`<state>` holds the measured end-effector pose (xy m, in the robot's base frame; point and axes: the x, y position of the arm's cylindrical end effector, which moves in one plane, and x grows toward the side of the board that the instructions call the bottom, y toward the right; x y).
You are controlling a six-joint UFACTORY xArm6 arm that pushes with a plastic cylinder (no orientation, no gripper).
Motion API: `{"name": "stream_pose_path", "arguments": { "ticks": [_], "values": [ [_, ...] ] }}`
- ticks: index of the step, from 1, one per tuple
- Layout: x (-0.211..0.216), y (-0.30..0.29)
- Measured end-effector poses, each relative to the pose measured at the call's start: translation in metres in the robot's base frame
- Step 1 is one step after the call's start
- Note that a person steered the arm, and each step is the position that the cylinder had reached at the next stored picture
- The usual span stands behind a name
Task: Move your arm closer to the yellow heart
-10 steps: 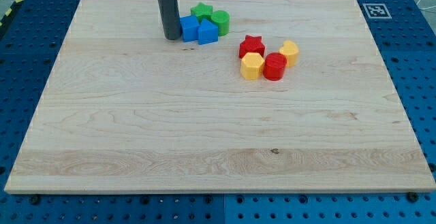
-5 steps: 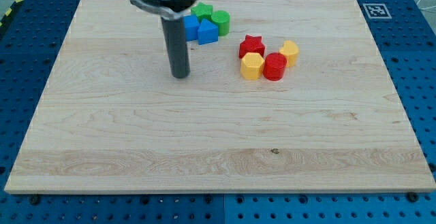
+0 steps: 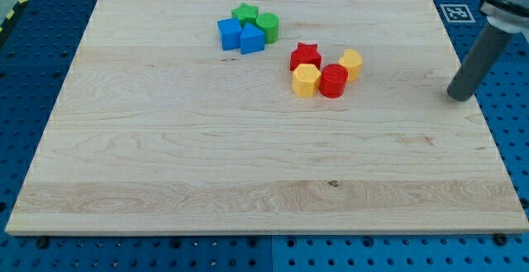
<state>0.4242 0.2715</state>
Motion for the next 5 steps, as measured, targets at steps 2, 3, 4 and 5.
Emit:
{"name": "stream_pose_path", "arguments": {
  "ticks": [2, 3, 4, 5],
  "values": [
    [-0.028, -0.009],
    [-0.027, -0.026],
    [-0.024, -0.045],
    [-0.024, -0.067]
  ]
}}
